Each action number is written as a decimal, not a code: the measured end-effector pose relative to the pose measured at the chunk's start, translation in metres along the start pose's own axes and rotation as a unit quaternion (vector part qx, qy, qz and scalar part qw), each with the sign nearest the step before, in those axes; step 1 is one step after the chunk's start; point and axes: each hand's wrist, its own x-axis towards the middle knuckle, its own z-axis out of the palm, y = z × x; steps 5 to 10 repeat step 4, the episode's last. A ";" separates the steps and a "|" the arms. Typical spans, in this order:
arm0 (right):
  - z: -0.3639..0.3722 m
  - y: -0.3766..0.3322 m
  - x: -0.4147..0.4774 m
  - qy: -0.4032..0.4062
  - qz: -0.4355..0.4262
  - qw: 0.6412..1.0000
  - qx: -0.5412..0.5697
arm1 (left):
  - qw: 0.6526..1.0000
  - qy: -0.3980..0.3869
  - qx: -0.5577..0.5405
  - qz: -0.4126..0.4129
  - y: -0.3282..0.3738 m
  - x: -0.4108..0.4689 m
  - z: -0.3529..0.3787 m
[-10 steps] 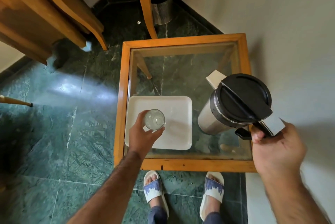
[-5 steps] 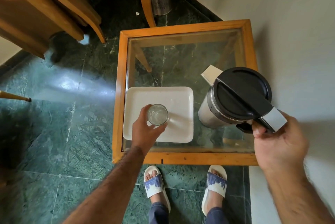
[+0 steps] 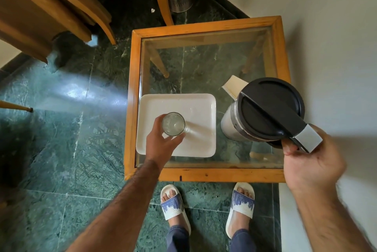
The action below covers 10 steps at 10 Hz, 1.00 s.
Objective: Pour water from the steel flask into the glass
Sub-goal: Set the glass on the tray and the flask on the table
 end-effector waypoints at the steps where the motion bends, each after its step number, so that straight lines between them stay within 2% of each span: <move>1: -0.001 0.004 0.002 0.039 -0.059 0.990 -0.125 | 0.999 -0.011 0.038 -0.004 0.000 0.002 -0.004; 2: 0.007 -0.001 0.002 0.051 -0.026 0.997 -0.042 | 0.993 -0.043 0.108 -0.006 0.008 0.001 -0.013; 3: 0.008 -0.021 0.009 0.023 -0.031 0.998 -0.041 | 0.983 -0.054 0.172 0.033 0.029 -0.009 -0.025; 4: 0.026 -0.056 0.019 -0.040 -0.124 0.972 -0.198 | 0.957 -0.007 0.260 0.133 0.073 -0.003 -0.028; 10: 0.026 -0.056 0.019 -0.040 -0.124 0.972 -0.198 | 0.957 -0.007 0.260 0.133 0.073 -0.003 -0.028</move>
